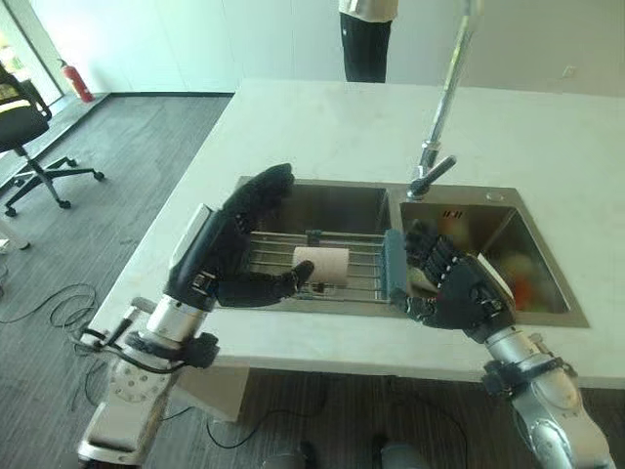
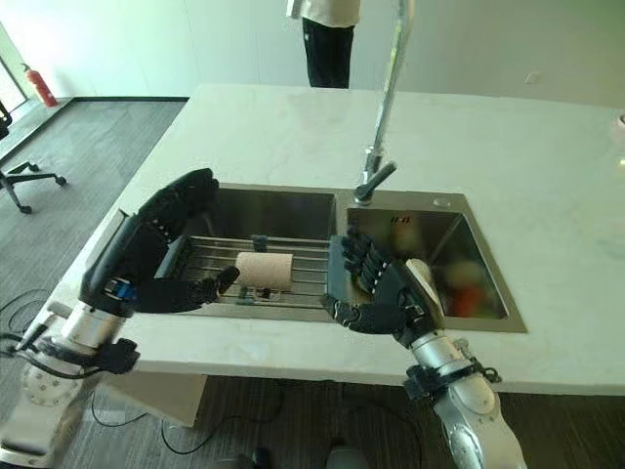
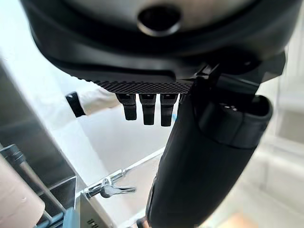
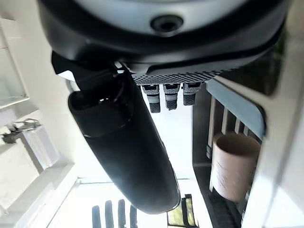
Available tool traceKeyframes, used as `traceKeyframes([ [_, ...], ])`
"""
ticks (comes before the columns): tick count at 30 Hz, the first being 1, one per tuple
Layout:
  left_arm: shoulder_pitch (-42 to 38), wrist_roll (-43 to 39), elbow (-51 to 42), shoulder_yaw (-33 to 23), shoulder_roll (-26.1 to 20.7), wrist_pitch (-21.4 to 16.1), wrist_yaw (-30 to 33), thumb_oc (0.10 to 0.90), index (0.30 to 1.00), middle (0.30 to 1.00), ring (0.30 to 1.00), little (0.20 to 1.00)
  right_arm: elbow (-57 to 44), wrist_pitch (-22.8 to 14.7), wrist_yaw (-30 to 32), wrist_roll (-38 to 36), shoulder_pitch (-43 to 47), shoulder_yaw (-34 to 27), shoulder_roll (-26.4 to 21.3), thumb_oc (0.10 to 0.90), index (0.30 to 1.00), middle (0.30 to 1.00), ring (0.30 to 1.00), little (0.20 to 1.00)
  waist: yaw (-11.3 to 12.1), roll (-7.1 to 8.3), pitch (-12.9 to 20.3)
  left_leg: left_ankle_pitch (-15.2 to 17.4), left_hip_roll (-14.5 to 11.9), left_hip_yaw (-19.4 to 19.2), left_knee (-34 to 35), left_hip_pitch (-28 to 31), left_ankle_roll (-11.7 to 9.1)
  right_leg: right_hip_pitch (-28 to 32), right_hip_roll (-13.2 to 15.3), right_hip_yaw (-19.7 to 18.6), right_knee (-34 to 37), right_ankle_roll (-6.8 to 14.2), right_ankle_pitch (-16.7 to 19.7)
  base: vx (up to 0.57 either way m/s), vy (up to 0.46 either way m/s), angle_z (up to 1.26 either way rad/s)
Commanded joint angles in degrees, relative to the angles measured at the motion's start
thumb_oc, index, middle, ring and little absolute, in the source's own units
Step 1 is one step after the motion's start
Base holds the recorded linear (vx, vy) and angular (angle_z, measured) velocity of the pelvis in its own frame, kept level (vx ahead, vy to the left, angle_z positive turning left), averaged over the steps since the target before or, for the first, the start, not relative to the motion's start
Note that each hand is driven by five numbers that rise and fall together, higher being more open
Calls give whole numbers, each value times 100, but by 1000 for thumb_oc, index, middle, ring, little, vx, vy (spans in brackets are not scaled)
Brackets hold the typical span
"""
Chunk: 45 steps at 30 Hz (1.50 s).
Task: Place the dishes in the dishwasher.
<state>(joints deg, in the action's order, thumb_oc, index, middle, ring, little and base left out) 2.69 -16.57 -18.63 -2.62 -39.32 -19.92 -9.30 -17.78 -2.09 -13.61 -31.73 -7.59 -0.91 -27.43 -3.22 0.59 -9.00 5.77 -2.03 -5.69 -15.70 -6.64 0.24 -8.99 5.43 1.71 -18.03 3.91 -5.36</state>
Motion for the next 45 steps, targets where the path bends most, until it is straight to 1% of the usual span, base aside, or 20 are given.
traceKeyframes([
  [1,-676,-191,-76,-224,66,-226,193,800,900,900,900,900,-372,-343,55,-230,485,-260,-22,800,900,900,900,900,-109,-116,407,745,-96,173,-149,447,-148,296,57,228,84,278,-250,68,-58,-7],
  [2,-726,-307,-43,-246,48,-224,143,800,900,900,900,900,-384,-331,22,-182,480,-246,-7,800,900,900,900,900,-132,-137,430,740,-112,156,-149,451,-164,296,59,230,84,278,-261,54,-39,-2],
  [4,-827,-347,24,-247,-11,-83,22,800,900,900,900,900,-387,-295,3,-73,508,-199,7,800,900,900,900,900,-169,-174,454,740,-138,133,-149,462,-189,301,61,233,84,276,-276,57,-15,2],
  [5,-1058,-11,192,-165,-336,-51,117,800,900,900,900,900,-332,-233,16,-91,634,-138,-109,800,900,900,900,900,-223,-246,486,736,-155,117,-149,484,-207,334,46,231,84,273,-296,54,22,-7],
  [6,-1224,-134,383,-165,-640,185,152,800,900,900,900,900,-300,-238,14,-173,689,-153,-241,800,900,900,900,900,-257,-281,494,731,-170,86,-149,495,-224,344,47,245,84,280,-302,48,29,-12],
  [8,-1268,-242,490,-186,-740,269,138,800,900,900,900,900,-280,-237,4,-194,708,-165,-284,800,900,900,900,900,-266,-297,498,728,-175,71,-149,502,-231,352,48,249,84,282,-308,8,11,-2],
  [9,-1319,-367,671,-235,-851,401,128,800,900,900,900,900,-239,-223,-18,-183,745,-172,-313,800,900,900,900,900,-278,-328,507,721,-184,46,-149,506,-242,359,48,249,84,283,-317,15,45,0],
  [11,-1407,-211,954,-261,-1025,536,33,800,900,900,900,900,-216,-185,-46,-178,769,-196,-368,800,900,900,900,900,-309,-374,525,713,-185,23,-149,510,-248,365,48,242,84,287,-317,14,58,1],
  [12,-1438,-121,1028,-258,-1109,520,101,800,900,900,900,900,-214,-175,-60,-182,771,-209,-395,800,900,900,900,900,-321,-389,525,711,-188,11,-149,510,-252,365,52,242,84,289,-317,3,54,1],
  [14,-1570,32,1321,-173,-1343,693,-111,800,900,900,900,900,-193,-159,-103,-257,777,-245,-505,800,900,900,900,900,-371,-420,536,713,-189,-33,-149,511,-253,358,59,233,84,304,-313,1,61,-1],
  [15,-1660,66,1552,-85,-1633,989,-291,800,900,900,900,900,-168,-106,-163,-375,807,-319,-648,800,900,900,900,900,-407,-458,542,707,-184,-63,-149,507,-264,354,56,210,84,311,-315,5,61,-2],
  [18,-1765,48,1960,2,-1908,1056,-599,800,900,900,900,900,-124,-104,-222,-395,830,-332,-763,800,900,900,900,900,-454,-505,546,708,-181,-110,-149,509,-266,351,52,179,84,324,-314,7,66,-4],
  [21,-1945,22,2255,188,-2228,1299,-915,800,900,900,900,900,-130,-169,-265,-248,786,-374,-901,800,900,900,900,900,-517,-548,553,719,-172,-159,-149,502,-256,328,61,145,84,356,-305,2,56,-12],
  [22,-1988,-2,2403,209,-2308,1257,-1051,800,900,900,900,900,-116,-163,-282,-265,784,-385,-953,800,900,900,900,900,-532,-558,558,722,-174,-178,-149,501,-257,320,64,144,84,365,-298,-11,43,-8],
  [23,-2047,17,2451,252,-2368,1314,-1129,800,900,900,900,900,-93,-174,-313,-250,790,-386,-982,800,900,900,900,900,-547,-565,554,722,-175,-192,-149,500,-258,317,59,134,84,368,-297,-12,35,-3],
  [27,-2307,61,2685,532,-2483,1481,-1334,800,900,900,900,900,-63,-189,-346,-256,859,-343,-1108,800,900,900,900,900,-598,-588,536,726,-172,-239,-149,505,-249,310,54,105,84,379,-287,-21,23,-4],
  [29,-2711,204,2903,895,-2537,1536,-1506,800,900,900,900,900,-5,-202,-312,-282,947,-287,-1175,800,900,900,900,900,-644,-592,529,745,-170,-302,-149,517,-230,318,47,76,84,390,-296,-55,29,-3],
  [35,-3026,561,2942,1210,-2480,1588,-1452,800,900,900,900,900,-44,-204,-342,-252,989,-232,-1202,800,900,900,900,900,-710,-592,521,771,-173,-379,-149,538,-205,326,22,24,84,393,-310,-40,4,-12],
  [38,-3283,698,2923,1448,-2449,1686,-1500,800,900,900,900,900,-26,-217,-283,-241,1043,-176,-1198,800,900,900,900,900,-734,-585,520,780,-182,-418,-149,548,-195,332,8,2,84,399,-313,-45,-10,-2],
  [45,-3493,910,3021,1703,-2400,1758,-1666,800,900,900,900,900,21,-262,-269,-193,1060,-124,-1158,800,900,900,900,900,-787,-592,525,798,-197,-493,-149,563,-181,324,-7,-38,84,404,-309,-27,-5,-2],
])
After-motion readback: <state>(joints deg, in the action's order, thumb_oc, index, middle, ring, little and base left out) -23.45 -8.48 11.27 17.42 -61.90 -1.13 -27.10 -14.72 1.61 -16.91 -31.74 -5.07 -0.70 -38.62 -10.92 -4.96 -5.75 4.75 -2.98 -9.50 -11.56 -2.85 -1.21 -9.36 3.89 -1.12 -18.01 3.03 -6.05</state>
